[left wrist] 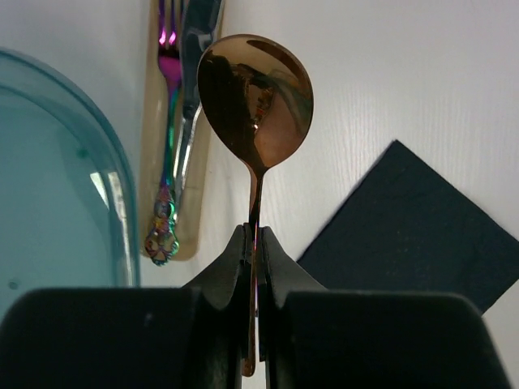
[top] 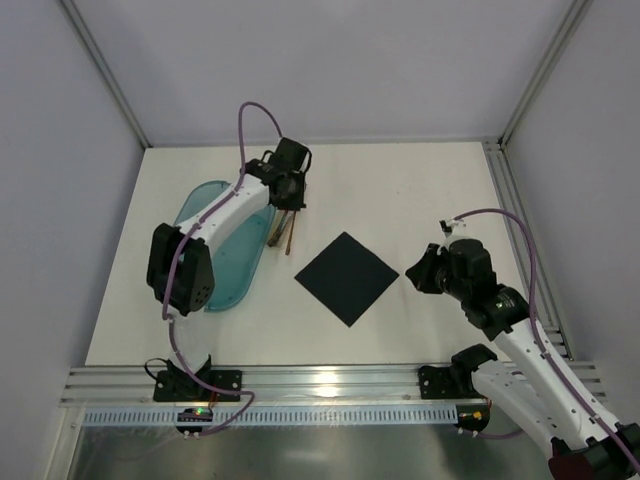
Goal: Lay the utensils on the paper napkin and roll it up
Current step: Pick up the utensils from the container, then place the utensils on the napkin.
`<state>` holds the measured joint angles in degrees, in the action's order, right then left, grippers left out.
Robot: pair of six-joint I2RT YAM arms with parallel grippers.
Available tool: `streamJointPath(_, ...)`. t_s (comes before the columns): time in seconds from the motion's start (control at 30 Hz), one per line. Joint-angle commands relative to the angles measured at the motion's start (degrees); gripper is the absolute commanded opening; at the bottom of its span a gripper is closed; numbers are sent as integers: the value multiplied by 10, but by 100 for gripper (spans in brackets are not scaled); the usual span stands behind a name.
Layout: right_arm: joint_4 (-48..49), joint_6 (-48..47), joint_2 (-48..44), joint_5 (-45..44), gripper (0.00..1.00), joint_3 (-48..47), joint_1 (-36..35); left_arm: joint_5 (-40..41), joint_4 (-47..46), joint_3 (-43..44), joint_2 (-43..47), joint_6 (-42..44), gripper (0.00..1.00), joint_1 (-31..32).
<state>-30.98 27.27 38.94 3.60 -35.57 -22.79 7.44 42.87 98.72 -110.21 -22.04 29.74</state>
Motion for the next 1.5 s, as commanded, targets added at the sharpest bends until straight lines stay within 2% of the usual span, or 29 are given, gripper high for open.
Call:
streamJointPath(0.0, -8, 0, -14, -10, 9, -25, -3, 12, -28, -17, 17, -62, 0, 36)
streamJointPath(0.13, -9, 1, -12, -9, 9, -25, -3, 21, -46, -34, -3, -136, 0, 108)
streamJointPath(0.4, -16, -1, -18, -8, 9, -18, -3, 22, -104, -49, -64, -244, 0, 175)
streamJointPath(0.63, -17, 1, -28, -4, 9, -13, -3, 67, -113, -40, -90, -265, 0, 177)
streamJointPath(0.77, -13, 2, -27, -6, 9, -10, -3, 86, -88, 0, -111, -263, 0, 176)
streamJointPath(1.3, -12, -1, -25, -10, 9, -9, -3, 63, -96, 4, -148, -277, 0, 161)
streamJointPath(1.47, -14, -2, -29, -10, 9, -9, -3, 63, -94, 9, -156, -277, 3, 159)
